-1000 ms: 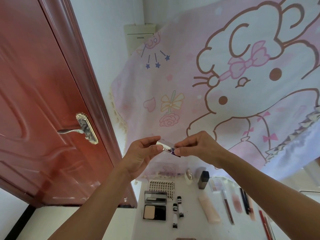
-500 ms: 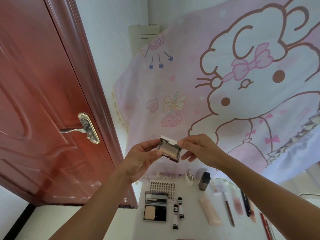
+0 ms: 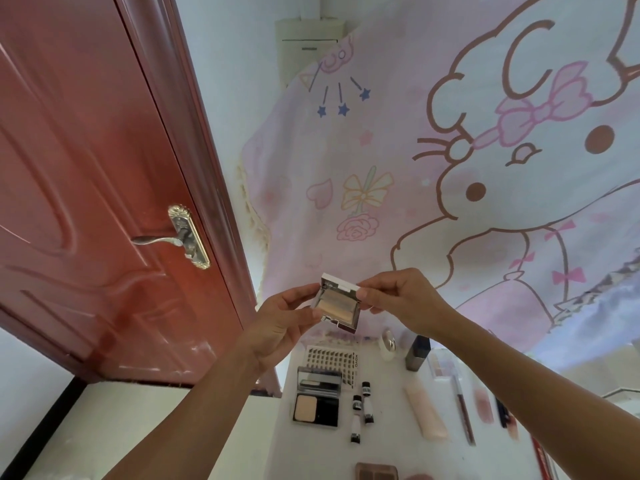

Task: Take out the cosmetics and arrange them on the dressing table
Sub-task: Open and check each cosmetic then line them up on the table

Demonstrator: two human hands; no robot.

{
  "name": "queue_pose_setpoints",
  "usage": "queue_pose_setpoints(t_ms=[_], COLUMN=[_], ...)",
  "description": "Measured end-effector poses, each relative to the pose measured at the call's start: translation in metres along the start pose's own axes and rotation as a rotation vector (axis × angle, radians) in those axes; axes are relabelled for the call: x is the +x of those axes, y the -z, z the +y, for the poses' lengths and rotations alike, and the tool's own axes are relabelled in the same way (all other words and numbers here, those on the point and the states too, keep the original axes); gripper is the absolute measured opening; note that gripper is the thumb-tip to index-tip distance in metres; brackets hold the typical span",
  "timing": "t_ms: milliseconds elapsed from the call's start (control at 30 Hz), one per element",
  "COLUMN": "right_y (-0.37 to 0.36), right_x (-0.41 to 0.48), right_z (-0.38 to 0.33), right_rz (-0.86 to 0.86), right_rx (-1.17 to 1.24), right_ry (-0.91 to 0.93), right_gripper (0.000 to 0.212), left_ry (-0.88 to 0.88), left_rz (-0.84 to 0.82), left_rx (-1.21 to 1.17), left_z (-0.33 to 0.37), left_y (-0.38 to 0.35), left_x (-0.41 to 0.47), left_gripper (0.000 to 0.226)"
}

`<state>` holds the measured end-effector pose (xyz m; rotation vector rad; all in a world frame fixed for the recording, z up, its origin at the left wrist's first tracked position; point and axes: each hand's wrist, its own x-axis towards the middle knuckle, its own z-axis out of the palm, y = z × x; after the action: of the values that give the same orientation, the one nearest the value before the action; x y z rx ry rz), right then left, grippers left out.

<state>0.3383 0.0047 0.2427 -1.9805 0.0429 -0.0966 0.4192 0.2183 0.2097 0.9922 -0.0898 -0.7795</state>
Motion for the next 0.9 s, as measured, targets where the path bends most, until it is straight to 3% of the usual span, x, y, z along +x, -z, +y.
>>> queue_pose_setpoints(t_ms=[200,433,700,900], right_y=[0.004,-0.017,-0.093,-0.152], right_x=[0.010,0.005,-0.019,-0.042], right_z=[0.016,0.056,0.121,0.160], right_rz=[0.146,0.112,-0.054,-0.194], right_rx=[-0.036,0.014,-0.152,-0.204], right_ry=[-0.010,-0.164,-0.270,-0.321], right_gripper=[0.013,0.018,0.017,0.018], left_ry=[0.036,0.111,0.255,0.405], left_rz=[-0.004,0.116,0.319,0.480], left_rx=[0.040,0.378,0.401,0.618], left_z=[-0.011,-0.046,-0.133,-0.196], left_y=[0.004,0.033,0.093,0.131], left_x=[-0.003,-0.014,-0.043,-0.066], left_gripper=[0.051,0.050,0.039,0.041])
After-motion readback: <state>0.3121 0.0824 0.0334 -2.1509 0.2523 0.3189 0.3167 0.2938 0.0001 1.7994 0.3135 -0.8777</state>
